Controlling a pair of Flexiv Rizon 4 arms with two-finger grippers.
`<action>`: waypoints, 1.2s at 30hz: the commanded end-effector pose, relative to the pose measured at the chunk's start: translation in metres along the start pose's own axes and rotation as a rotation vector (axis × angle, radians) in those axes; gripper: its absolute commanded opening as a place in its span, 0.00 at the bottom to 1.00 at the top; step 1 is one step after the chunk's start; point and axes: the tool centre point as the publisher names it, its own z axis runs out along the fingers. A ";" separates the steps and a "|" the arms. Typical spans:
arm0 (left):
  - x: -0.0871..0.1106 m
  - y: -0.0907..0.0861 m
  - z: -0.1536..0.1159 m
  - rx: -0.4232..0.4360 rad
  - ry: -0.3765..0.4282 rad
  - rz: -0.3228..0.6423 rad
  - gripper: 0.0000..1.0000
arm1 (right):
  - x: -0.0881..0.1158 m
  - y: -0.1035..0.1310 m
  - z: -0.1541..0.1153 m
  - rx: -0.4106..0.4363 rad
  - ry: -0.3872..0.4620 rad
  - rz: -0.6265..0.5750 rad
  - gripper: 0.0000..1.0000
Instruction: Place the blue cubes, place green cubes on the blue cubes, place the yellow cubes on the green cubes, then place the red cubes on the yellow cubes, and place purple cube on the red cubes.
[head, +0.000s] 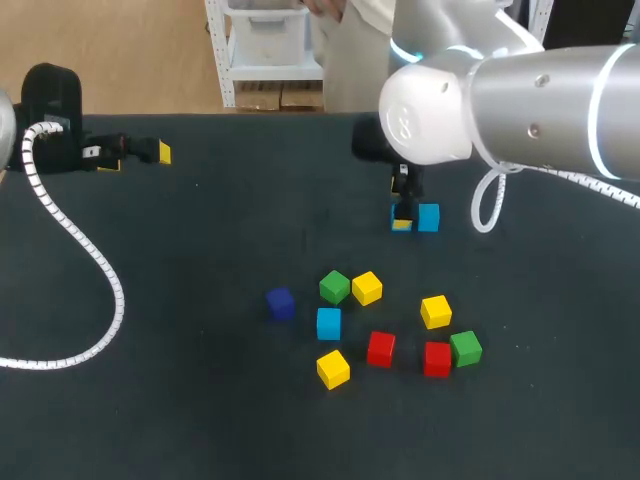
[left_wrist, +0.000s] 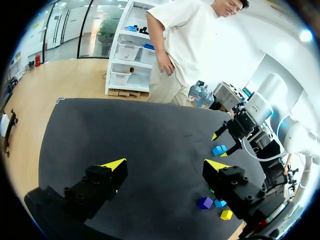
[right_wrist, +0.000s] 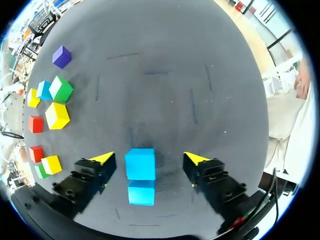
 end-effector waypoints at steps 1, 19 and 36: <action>0.001 0.001 0.000 0.006 -0.004 0.001 1.00 | 0.004 -0.005 -0.014 0.000 -0.032 0.020 1.00; 0.001 0.001 0.000 0.006 -0.004 0.001 1.00 | 0.032 -0.018 -0.092 0.049 -0.296 0.226 1.00; 0.001 0.001 0.000 0.006 -0.004 0.001 1.00 | 0.085 -0.015 -0.151 0.157 -0.570 0.448 1.00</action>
